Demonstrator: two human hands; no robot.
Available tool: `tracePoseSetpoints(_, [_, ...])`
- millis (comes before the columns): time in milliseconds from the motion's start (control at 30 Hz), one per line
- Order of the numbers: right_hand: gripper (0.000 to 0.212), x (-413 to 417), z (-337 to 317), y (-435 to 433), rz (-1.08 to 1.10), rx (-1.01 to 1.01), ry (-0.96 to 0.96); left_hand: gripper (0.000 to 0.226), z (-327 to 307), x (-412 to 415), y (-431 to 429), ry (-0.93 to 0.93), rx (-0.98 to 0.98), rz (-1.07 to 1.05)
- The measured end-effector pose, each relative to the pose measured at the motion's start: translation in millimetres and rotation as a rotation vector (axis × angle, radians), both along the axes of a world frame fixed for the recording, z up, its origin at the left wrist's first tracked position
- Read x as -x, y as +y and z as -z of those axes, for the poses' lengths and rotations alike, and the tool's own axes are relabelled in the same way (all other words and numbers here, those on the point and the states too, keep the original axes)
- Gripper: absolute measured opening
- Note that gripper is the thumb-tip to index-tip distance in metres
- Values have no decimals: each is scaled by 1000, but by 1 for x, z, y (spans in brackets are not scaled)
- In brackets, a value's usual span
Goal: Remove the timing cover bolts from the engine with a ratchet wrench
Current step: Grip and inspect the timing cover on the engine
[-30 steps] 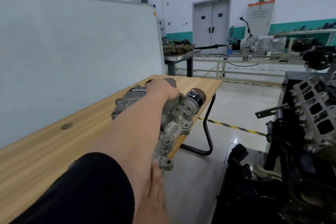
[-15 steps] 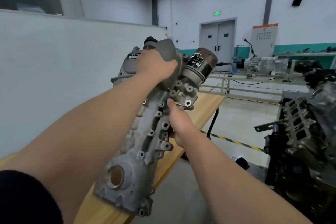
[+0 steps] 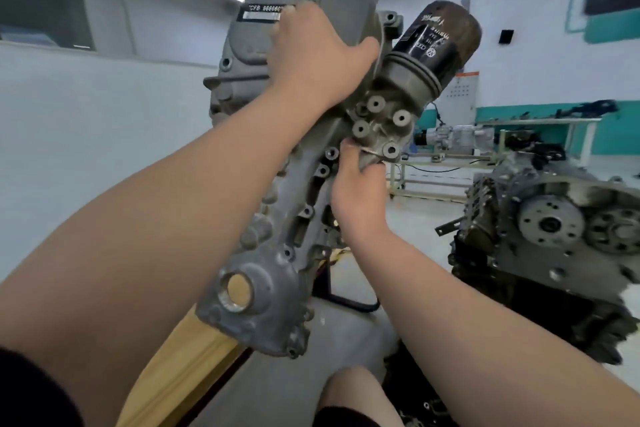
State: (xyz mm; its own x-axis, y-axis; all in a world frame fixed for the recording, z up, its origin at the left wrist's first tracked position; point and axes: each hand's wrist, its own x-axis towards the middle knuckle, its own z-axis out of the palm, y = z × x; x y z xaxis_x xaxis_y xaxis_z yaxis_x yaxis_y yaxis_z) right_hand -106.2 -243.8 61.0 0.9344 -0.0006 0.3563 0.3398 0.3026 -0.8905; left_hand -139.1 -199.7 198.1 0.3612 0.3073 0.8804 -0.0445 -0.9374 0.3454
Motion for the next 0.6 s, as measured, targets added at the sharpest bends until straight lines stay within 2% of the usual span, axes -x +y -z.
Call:
tracePoseSetpoints(200, [37, 16, -9, -106, 324, -8, -170, 58, 6, 37, -97, -169, 33, 264])
tracePoseSetpoints(267, [23, 19, -6, -140, 420, -19, -201, 53, 15, 43, -126, -189, 65, 375])
tracePoseSetpoints(400, [63, 25, 10, -201, 590, -68, -123, 56, 40, 45, -181, -173, 91, 502])
tracePoseSetpoints(467, [53, 24, 20, -227, 627, -127, -73, 59, 50, 42, -191, -147, 1, 625])
tracePoseSetpoints(533, [41, 20, 31, -247, 638, -182, -45, 50, 55, 31, -172, -206, -98, 740])
tracePoseSetpoints(567, [40, 18, 36, -255, 644, -194, -43, 46, 58, 18, -153, -261, -16, 747])
tracePoseSetpoints(600, [38, 15, 42, -263, 648, -195, -41, 48, 61, 2, -134, -279, 171, 728])
